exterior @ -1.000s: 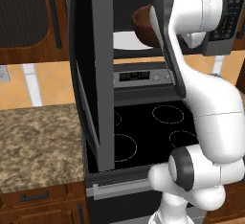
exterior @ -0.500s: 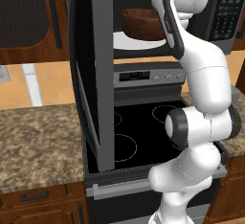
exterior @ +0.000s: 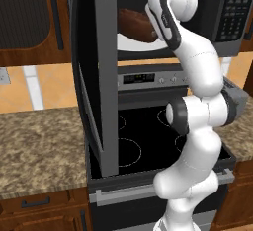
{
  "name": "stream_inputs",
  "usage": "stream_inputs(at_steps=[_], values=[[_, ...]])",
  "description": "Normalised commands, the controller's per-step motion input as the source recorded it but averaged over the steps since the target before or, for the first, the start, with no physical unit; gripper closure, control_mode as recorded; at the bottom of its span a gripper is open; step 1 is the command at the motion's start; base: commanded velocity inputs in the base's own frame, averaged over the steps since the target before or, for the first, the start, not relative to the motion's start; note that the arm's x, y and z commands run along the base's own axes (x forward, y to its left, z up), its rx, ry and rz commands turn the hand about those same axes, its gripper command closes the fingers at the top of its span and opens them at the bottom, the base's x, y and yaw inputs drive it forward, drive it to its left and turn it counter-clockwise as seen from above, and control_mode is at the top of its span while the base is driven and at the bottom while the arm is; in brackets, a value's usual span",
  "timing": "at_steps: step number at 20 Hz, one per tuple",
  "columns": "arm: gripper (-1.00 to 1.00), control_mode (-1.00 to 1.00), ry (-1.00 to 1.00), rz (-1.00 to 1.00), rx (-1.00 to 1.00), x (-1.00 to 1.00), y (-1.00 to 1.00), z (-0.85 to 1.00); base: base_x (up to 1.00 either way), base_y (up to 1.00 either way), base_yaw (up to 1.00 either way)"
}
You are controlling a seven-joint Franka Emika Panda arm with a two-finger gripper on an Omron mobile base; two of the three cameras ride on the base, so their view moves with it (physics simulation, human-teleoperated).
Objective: Open the microwave, place the bowl with waffle inside the microwave, then close the microwave door and turn it on.
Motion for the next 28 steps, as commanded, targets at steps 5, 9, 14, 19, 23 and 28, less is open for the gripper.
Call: stream_inputs(at_steps=[5, 9, 14, 19, 23, 28], values=[[1.0, -1.0, -0.07, 0.0, 0.02, 0.66, 0.3, -0.59, 0.0, 0.0, 0.0], [-1.0, -1.0, -0.2, 0.0, 0.15, 0.12, -0.18, -0.37, 0.0, 0.0, 0.0], [-1.0, -1.0, -0.34, 0.0, 0.29, -0.13, -0.64, 0.0, 0.0, 0.0, 0.0], [-1.0, -1.0, -0.47, -0.03, 0.31, -0.54, -0.58, -0.02, 0.0, 0.0, 0.0], [-1.0, -1.0, -0.8, -0.03, 0.18, -1.0, -0.06, -0.57, 0.0, 0.0, 0.0], [-1.0, -1.0, -0.68, -0.07, 0.08, -1.0, 0.0, -0.34, 0.0, 0.0, 0.0]])
